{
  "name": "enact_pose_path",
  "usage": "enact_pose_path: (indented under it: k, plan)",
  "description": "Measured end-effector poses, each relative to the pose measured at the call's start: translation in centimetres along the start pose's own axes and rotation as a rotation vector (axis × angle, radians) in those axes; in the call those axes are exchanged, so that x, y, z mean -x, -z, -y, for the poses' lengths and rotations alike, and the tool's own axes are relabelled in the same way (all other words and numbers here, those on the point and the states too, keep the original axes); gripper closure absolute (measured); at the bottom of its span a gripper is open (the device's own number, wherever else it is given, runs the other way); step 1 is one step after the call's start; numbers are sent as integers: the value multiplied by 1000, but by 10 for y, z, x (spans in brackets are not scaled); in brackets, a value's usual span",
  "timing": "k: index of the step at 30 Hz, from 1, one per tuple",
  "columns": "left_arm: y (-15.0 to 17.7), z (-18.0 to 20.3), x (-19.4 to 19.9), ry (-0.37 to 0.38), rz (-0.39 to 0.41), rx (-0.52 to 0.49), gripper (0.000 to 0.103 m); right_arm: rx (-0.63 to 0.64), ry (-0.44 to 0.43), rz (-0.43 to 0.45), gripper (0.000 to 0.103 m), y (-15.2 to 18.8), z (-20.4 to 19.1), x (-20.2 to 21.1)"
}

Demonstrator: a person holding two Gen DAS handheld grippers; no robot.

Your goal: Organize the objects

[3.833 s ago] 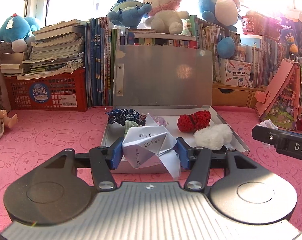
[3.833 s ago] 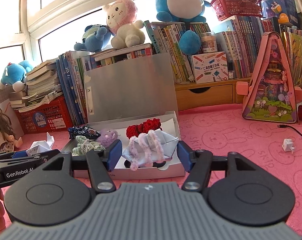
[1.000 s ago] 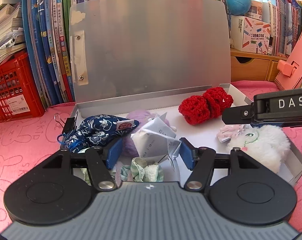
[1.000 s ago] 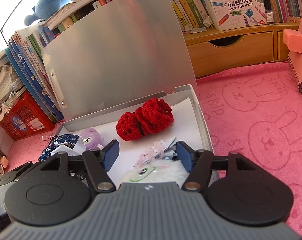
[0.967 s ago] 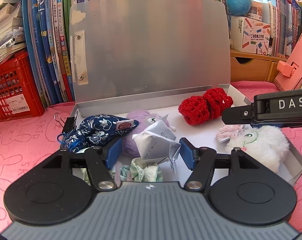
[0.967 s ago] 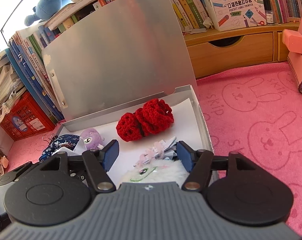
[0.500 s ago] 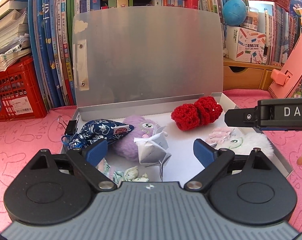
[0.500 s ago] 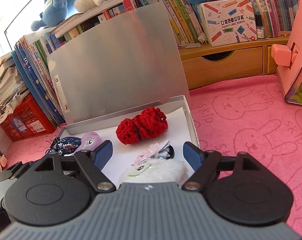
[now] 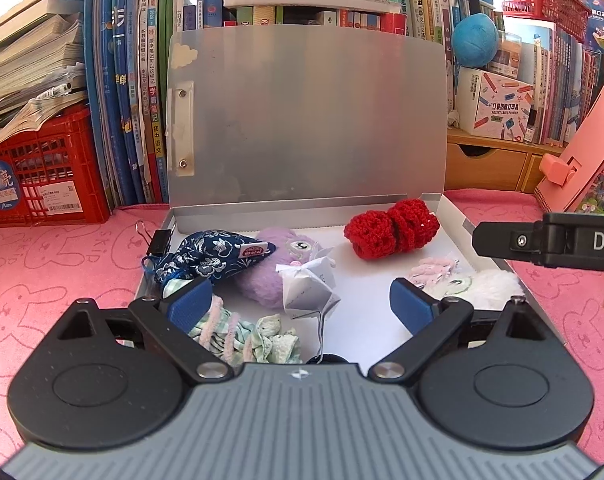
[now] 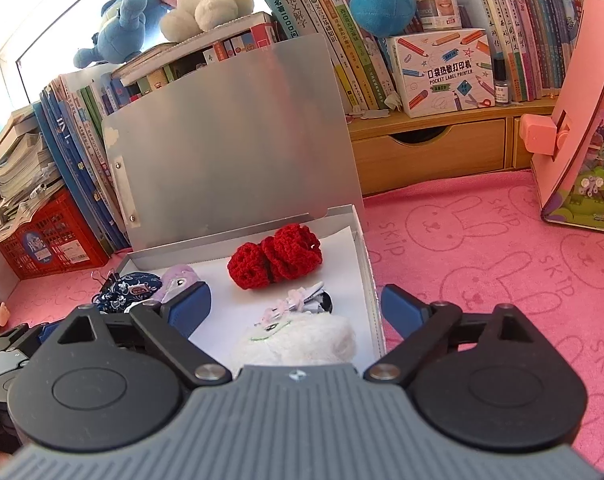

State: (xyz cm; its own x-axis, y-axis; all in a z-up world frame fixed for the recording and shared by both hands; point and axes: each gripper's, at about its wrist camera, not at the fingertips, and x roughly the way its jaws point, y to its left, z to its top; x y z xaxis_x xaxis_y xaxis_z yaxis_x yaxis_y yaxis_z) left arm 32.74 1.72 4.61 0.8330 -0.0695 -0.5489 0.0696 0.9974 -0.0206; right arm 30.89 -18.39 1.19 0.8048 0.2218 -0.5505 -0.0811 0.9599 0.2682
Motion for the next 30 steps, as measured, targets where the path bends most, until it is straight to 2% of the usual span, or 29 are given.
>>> enact_pose_path:
  k: [15, 22, 30]
  plan:
    - [15, -2, 34, -54, -8, -2, 5, 73, 39, 58, 2, 24, -3, 37]
    - [39, -2, 69, -60, 5, 10, 5, 78, 33, 53, 0, 47, -1, 60]
    - [79, -4, 102, -76, -10, 21, 4, 135, 48, 12, 0, 91, -2, 78]
